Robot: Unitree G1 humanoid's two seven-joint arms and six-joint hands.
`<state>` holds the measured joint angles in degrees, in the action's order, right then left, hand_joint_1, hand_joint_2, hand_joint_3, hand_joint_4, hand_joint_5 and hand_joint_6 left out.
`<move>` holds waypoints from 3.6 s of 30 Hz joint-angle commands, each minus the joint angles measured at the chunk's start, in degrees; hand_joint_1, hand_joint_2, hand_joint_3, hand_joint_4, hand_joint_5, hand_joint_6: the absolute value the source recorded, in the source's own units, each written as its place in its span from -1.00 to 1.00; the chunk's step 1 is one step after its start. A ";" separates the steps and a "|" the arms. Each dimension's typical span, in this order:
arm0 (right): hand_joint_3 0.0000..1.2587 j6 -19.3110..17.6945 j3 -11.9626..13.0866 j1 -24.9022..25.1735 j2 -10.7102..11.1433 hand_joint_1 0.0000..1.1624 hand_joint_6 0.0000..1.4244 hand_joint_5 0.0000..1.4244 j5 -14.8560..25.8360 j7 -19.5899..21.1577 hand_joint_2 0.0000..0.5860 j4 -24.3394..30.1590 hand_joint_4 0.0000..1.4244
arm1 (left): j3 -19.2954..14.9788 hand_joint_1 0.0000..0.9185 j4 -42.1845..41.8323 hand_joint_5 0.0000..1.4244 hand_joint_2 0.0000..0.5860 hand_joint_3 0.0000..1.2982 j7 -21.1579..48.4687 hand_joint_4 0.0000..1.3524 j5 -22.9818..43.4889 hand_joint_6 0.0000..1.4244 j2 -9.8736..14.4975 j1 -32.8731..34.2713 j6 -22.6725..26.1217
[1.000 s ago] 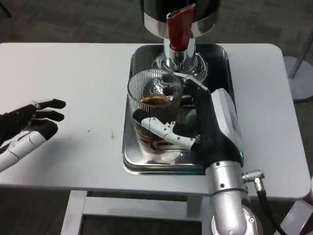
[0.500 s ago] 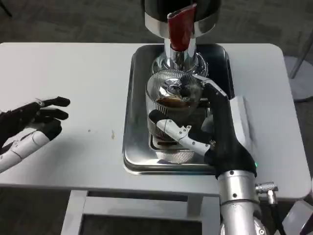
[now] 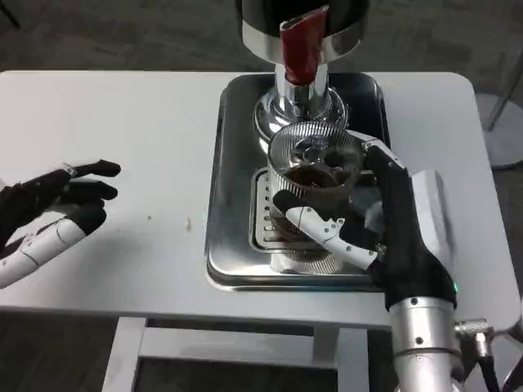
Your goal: Grasp the cup under the faucet to collect the drink, then remove the cup.
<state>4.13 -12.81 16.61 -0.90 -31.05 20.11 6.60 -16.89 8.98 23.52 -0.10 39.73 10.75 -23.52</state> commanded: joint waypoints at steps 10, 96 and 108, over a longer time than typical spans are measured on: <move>0.51 -1.01 1.89 -4.81 2.48 0.36 1.00 0.78 0.39 -4.54 -0.28 8.32 0.49 | 0.08 -1.00 -0.18 -0.52 -0.69 -0.57 0.86 -0.51 0.66 -0.53 0.97 0.23 0.01; 0.66 -7.68 6.94 -17.41 8.92 0.40 1.00 1.00 7.11 -19.14 -0.24 30.68 0.65 | -4.60 -1.00 -44.29 -0.88 -0.82 -0.80 9.95 -0.94 -3.70 -0.71 4.64 -13.37 8.27; 0.66 -11.12 6.71 -18.09 9.08 0.41 1.00 1.00 5.27 -18.95 -0.24 30.86 0.65 | -5.19 -1.00 -48.29 -0.89 -0.82 -0.80 9.67 -0.95 -5.62 -0.71 3.35 -16.69 10.06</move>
<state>-3.81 -5.89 -1.11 8.52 -25.83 0.07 35.35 -21.42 -38.02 33.39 -5.15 43.49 -4.61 -13.85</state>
